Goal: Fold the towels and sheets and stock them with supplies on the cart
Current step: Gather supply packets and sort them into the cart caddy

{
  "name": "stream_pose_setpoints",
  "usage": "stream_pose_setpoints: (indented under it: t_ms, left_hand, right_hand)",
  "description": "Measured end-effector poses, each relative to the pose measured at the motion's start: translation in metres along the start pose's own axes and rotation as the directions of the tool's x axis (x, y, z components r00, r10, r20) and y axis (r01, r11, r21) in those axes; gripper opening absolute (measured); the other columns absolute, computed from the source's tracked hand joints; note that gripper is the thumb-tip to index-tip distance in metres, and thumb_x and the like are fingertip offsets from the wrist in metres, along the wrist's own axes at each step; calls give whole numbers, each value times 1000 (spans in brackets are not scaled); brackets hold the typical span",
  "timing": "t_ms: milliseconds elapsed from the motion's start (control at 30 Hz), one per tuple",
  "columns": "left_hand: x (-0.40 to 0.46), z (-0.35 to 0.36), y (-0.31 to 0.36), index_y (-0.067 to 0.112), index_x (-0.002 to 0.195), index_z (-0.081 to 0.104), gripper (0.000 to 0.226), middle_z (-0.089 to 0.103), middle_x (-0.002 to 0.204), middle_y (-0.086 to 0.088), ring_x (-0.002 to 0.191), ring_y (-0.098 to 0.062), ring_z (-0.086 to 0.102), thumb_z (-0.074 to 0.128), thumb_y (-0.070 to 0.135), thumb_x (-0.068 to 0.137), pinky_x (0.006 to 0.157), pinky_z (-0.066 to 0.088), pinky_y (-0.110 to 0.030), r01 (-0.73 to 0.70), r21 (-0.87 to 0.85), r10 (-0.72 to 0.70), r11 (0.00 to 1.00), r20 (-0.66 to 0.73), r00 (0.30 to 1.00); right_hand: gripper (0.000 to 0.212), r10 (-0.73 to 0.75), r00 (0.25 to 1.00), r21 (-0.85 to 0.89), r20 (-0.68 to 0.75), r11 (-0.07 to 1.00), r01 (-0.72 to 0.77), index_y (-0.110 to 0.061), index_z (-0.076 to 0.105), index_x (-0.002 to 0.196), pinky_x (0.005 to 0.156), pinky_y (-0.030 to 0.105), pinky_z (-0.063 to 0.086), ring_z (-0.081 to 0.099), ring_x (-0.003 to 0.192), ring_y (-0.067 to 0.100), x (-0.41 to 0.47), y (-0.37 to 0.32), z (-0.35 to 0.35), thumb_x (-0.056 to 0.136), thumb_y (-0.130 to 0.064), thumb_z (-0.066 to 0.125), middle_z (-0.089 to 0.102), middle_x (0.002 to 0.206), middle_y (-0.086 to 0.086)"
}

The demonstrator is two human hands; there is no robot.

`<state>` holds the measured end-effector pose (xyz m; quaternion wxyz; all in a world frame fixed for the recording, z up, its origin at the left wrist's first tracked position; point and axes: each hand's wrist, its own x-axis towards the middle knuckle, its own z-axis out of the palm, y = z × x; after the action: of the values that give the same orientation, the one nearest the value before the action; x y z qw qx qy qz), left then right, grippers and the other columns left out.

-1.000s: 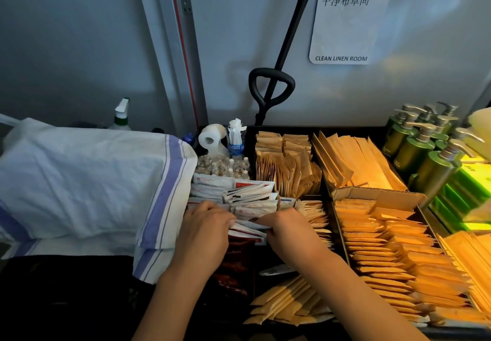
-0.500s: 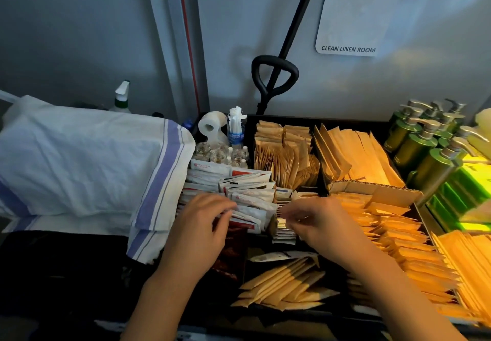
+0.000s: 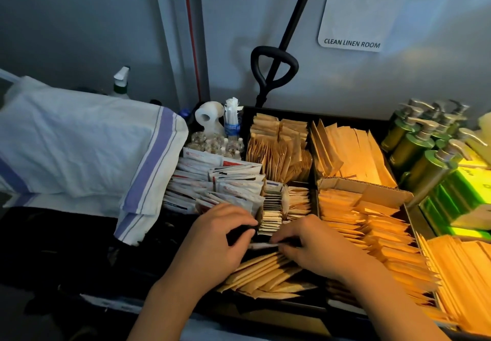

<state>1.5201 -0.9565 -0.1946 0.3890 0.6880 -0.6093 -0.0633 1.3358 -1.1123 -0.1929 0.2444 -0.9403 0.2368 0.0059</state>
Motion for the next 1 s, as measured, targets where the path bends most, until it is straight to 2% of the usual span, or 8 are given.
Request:
stream_pose_setpoints:
  t_ms: [133, 267, 400, 500, 633, 800, 900, 1000]
  left_hand:
    - [0, 1, 4, 31, 113, 76, 24, 68, 111, 24, 112, 1, 61, 77, 27, 90, 98, 52, -29, 26, 15, -26, 1000, -9, 1000]
    - [3, -1, 8, 41, 128, 67, 40, 65, 121, 29, 118, 5, 59, 76, 35, 90, 98, 53, -24, 75, -13, -76, 997, -63, 995]
    - [8, -2, 11, 45, 131, 63, 51, 64, 121, 33, 115, 8, 60, 81, 30, 86, 94, 53, -15, 131, -49, -135, 990, -112, 984]
    - [11, -2, 16, 46, 124, 65, 49, 68, 110, 31, 100, 6, 67, 84, 28, 83, 82, 55, -13, 189, -122, -205, 974, -138, 969]
    - [14, -1, 18, 37, 100, 72, 24, 73, 92, 26, 88, 2, 71, 81, 20, 86, 71, 60, -22, 188, -124, -206, 974, -146, 968]
    - [17, -2, 18, 39, 92, 74, 29, 77, 87, 18, 85, -1, 74, 80, 11, 86, 73, 60, -20, 269, -370, -370, 889, -235, 899]
    - [21, -6, 17, 36, 88, 75, 30, 79, 87, 12, 84, -6, 76, 80, 7, 86, 70, 60, -19, 254, -495, -414, 831, -244, 877]
    - [22, -11, 13, 28, 86, 76, 22, 79, 87, 8, 84, -11, 77, 80, 7, 85, 70, 62, -27, 248, -538, -441, 806, -265, 858]
  right_hand:
    - [27, -11, 988, -8, -151, 1000, 10, -31, 79, 112, 82, 24, 52, 66, 94, 6, 1, 3, -5, 94, -16, 65, 77, 103, -11]
    - [26, 6, 973, 89, -229, 996, 15, -35, 78, 113, 81, 17, 49, 63, 98, -3, 0, 7, -20, 97, -18, 66, 75, 106, -21]
    - [23, 31, 957, 193, -287, 981, 26, -39, 77, 116, 83, 27, 55, 64, 100, -3, -4, 7, -34, 98, -26, 69, 72, 105, -28]
    - [22, 35, 939, 291, -343, 954, 71, -41, 78, 112, 79, 24, 57, 66, 99, -6, -8, 6, -40, 96, -27, 71, 71, 98, -35]
    - [21, 32, 934, 408, -357, 905, 124, -41, 79, 109, 74, 23, 60, 71, 96, 0, -8, 7, -43, 94, -27, 74, 75, 100, -27]
    - [41, 118, 938, 589, -326, 801, 104, -33, 73, 115, 83, 31, 61, 75, 94, 6, -2, 7, -42, 79, -23, 89, 78, 101, -16]
    - [37, 147, 940, 661, -307, 744, 100, -24, 77, 108, 82, 31, 62, 76, 92, 10, 6, 5, -37, 75, -17, 92, 79, 99, -11]
    - [30, 136, 938, 729, -320, 668, 152, -17, 81, 104, 82, 24, 60, 76, 96, 14, 11, 3, -29, 75, -12, 90, 80, 101, -5]
